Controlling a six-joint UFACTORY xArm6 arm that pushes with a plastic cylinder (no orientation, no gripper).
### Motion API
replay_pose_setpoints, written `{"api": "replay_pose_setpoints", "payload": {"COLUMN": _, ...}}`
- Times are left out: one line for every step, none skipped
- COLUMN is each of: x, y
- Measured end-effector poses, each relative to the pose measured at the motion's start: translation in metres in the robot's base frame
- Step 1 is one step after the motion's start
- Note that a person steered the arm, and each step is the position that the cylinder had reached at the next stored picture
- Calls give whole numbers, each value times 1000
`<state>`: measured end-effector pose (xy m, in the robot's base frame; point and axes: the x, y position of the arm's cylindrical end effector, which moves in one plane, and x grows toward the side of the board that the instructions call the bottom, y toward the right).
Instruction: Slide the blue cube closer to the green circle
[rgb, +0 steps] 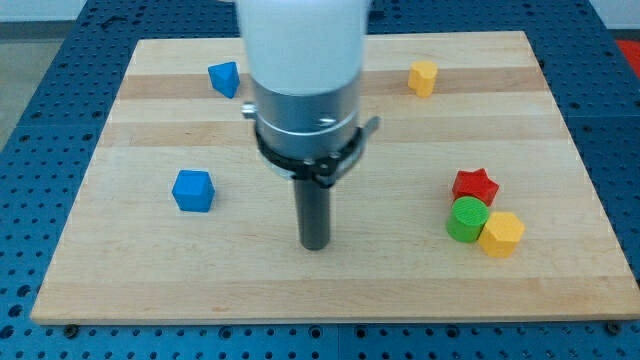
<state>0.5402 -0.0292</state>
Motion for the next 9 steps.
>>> {"api": "replay_pose_setpoints", "payload": {"x": -60, "y": -1}}
{"api": "replay_pose_setpoints", "payload": {"x": -122, "y": -31}}
{"api": "replay_pose_setpoints", "payload": {"x": -119, "y": -101}}
{"api": "replay_pose_setpoints", "payload": {"x": -90, "y": -180}}
{"api": "replay_pose_setpoints", "payload": {"x": -58, "y": -214}}
{"api": "replay_pose_setpoints", "payload": {"x": -49, "y": -150}}
{"api": "replay_pose_setpoints", "payload": {"x": -86, "y": -145}}
{"api": "replay_pose_setpoints", "payload": {"x": -54, "y": -145}}
{"api": "replay_pose_setpoints", "payload": {"x": -25, "y": -119}}
